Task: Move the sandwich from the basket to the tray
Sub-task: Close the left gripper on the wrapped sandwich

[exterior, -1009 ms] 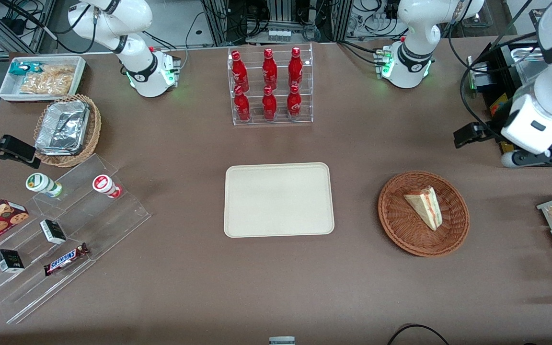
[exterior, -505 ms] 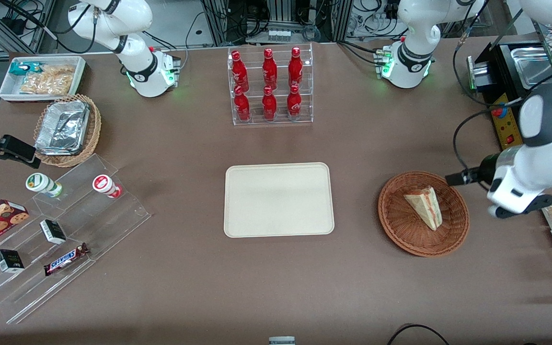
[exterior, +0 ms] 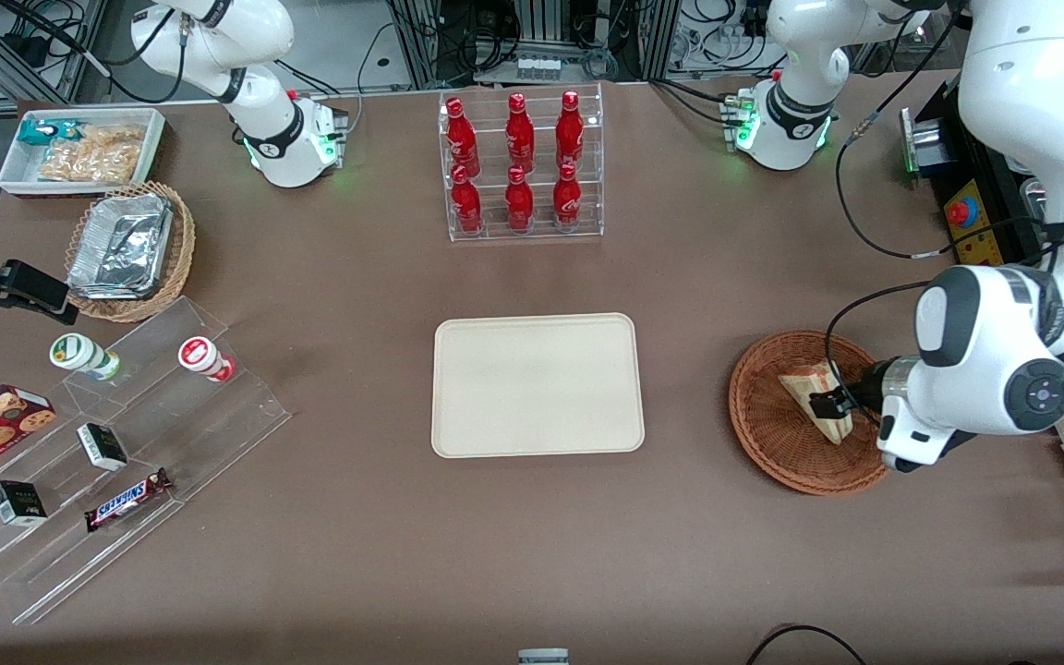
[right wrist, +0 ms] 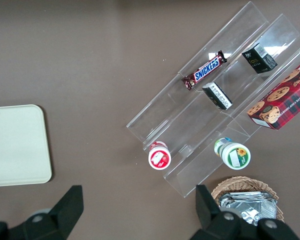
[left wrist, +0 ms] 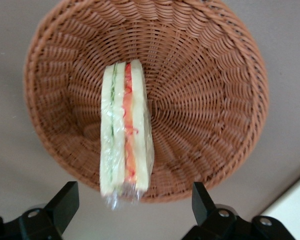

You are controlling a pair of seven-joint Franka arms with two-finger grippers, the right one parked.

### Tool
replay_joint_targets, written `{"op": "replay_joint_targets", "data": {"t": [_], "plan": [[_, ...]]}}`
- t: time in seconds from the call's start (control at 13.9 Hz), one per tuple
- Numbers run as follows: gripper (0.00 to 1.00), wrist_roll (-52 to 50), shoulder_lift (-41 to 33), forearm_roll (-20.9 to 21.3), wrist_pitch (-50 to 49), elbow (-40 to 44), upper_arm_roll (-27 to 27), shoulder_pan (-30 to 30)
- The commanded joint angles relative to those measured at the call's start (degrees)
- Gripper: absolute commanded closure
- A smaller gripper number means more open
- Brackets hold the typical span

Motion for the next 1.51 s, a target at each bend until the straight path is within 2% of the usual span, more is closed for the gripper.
{"op": "replay_joint_targets", "data": {"t": [0.0, 0.5, 0.79, 0.86, 1.08, 1.15, 1.23, 1.44], "plan": [[0.0, -1.1, -1.2, -0.3, 5.3, -6.6, 0.2, 0.7], [0.0, -2.0, -1.2, -0.3, 5.7, -9.8, 0.4, 2.2], [0.0, -4.7, -0.6, -0.9, 9.6, -11.6, 0.4, 2.0], [0.09, -5.1, -0.5, -1.0, 9.8, -11.6, 0.4, 2.0], [0.69, -6.9, -0.5, -1.0, 9.8, -11.3, 0.3, 2.0], [0.8, -6.9, -0.5, -1.0, 9.8, -11.3, 0.3, 2.1], [0.85, -6.9, -0.5, -1.0, 9.8, -11.2, 0.3, 2.0], [0.88, -6.8, -0.6, -0.9, 9.6, -9.9, 0.2, 1.5]]}}
